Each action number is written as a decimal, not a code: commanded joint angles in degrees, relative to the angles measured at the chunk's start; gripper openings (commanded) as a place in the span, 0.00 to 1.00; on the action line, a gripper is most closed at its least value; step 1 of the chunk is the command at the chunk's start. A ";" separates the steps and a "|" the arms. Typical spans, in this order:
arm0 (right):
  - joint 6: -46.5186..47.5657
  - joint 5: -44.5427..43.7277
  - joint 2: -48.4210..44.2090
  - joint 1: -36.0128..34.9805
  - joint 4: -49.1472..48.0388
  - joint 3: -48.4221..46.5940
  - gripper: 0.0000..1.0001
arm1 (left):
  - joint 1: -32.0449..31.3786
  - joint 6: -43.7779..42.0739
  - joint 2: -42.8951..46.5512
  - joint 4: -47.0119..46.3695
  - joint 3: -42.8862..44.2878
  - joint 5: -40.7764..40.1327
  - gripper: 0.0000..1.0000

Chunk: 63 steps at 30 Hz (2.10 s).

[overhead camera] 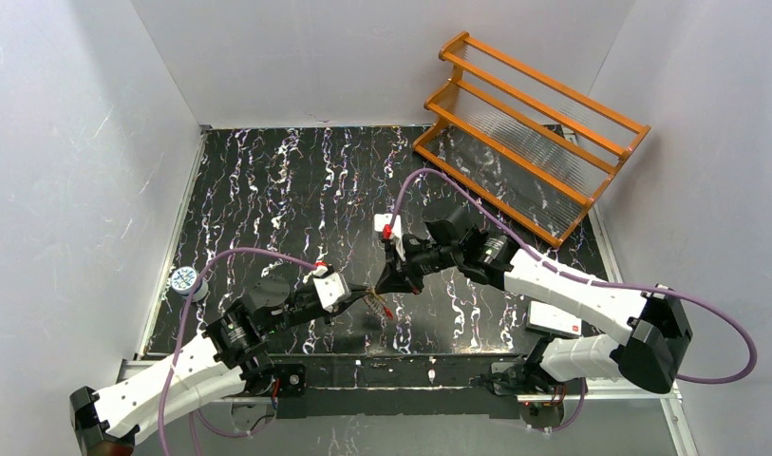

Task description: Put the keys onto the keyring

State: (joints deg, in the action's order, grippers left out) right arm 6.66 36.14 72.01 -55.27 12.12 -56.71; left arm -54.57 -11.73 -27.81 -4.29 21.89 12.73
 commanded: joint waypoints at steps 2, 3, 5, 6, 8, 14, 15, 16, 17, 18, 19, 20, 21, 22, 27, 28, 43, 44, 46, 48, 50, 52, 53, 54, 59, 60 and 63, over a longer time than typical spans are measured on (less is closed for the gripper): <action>-1.36 0.01 0.85 -0.36 -1.94 -3.14 0.01 | -0.19 0.72 -0.36 -2.82 0.08 1.03 0.00; -1.50 0.06 0.85 -0.38 -2.08 -3.21 0.01 | -0.19 0.84 -0.38 -2.87 0.08 1.12 0.00; -1.62 0.17 0.97 -0.37 -2.37 -3.15 0.01 | -0.19 0.99 -0.40 -2.82 0.17 1.34 0.00; -1.58 0.16 1.17 -0.41 -2.24 -3.19 0.01 | -0.19 1.05 -0.48 -2.82 0.15 1.33 0.00; -1.54 0.05 1.50 -0.39 -2.00 -3.10 0.01 | -0.20 1.09 -0.49 -2.98 0.16 1.34 0.00; -2.24 -3.71 1.44 -0.39 -1.80 -2.41 0.01 | -0.19 1.26 -0.69 -3.22 0.26 1.60 0.00; -2.37 -4.58 1.35 -0.37 -1.72 -2.44 0.01 | -0.20 1.30 -0.59 -3.18 0.26 1.62 0.00; -2.58 -5.40 1.25 -0.39 -1.72 -2.30 0.01 | -0.19 1.36 -0.60 -3.18 0.24 1.67 0.00; -2.86 -6.02 1.21 -0.38 -1.73 -2.27 0.01 | -0.20 1.40 -0.60 -3.18 0.17 1.68 0.00; -3.03 -6.58 1.13 -0.39 -1.69 -2.27 0.01 | -0.19 1.44 -0.53 -3.18 0.13 1.61 0.00; -3.17 -6.99 1.11 -0.37 -1.71 -2.28 0.01 | -0.19 1.48 -0.50 -3.18 0.09 1.72 0.00; -3.33 -7.37 1.18 -0.37 -1.58 -2.19 0.01 | -0.19 1.47 -0.48 -3.18 0.08 1.76 0.00; -3.39 -7.73 1.20 -0.38 -1.36 -2.18 0.01 | -0.19 1.48 -0.36 -3.18 0.08 1.76 0.00; -3.40 -8.17 1.31 -0.39 -1.16 -2.21 0.01 | -0.19 1.60 -0.40 -3.18 0.08 1.77 0.00; -3.54 -10.17 0.93 -0.44 -0.79 -1.28 0.01 | -0.19 1.75 0.19 -3.09 0.01 1.55 0.00; -3.64 -10.53 0.87 -0.46 -0.78 -1.08 0.01 | -0.19 1.83 0.32 -3.09 0.00 1.51 0.00; -4.02 -13.44 0.64 -0.38 -1.22 1.31 0.01 | -0.19 3.87 2.06 -4.43 -0.91 1.47 0.00; -4.10 -13.58 0.64 -0.40 -1.27 1.45 0.01 | -0.19 3.91 2.22 -4.60 -1.04 1.50 0.00; -4.19 -13.79 0.79 -0.45 -1.29 1.74 0.01 | -0.19 4.07 2.60 -4.99 -1.35 1.52 0.00; -4.28 -13.92 0.85 -0.38 -1.32 1.90 0.01 | -0.19 4.17 2.80 -5.23 -1.49 1.58 0.00; -4.33 -14.03 1.13 -0.39 -1.38 2.18 0.01 | -0.19 4.18 2.93 -5.36 -1.59 1.65 0.00; -4.45 -14.26 1.25 -0.38 -1.45 2.38 0.01 | -0.19 4.25 3.03 -5.37 -1.59 1.76 0.00; -4.53 -14.31 1.32 -0.43 -1.46 2.51 0.01 | -0.19 4.26 3.03 -5.44 -1.59 1.81 0.00; -4.54 -14.34 1.48 -0.38 -1.47 2.57 0.01 | -0.19 4.24 3.10 -5.50 -1.59 1.87 0.00; -4.80 -13.92 1.44 -0.41 -1.63 2.57 0.01 | -0.19 4.29 3.02 -5.61 -1.76 2.03 0.00; -4.81 -13.91 1.33 -0.40 -1.65 2.48 0.01 | -0.19 4.34 3.03 -5.61 -1.83 1.92 0.00; -4.43 -13.12 0.31 -0.38 -1.81 2.46 0.01 | -0.20 4.34 3.12 -5.55 -2.08 1.58 0.00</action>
State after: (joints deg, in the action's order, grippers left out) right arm 2.24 22.55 73.54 -55.75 12.08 -54.19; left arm -54.57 -7.75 -25.28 -7.53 20.05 14.00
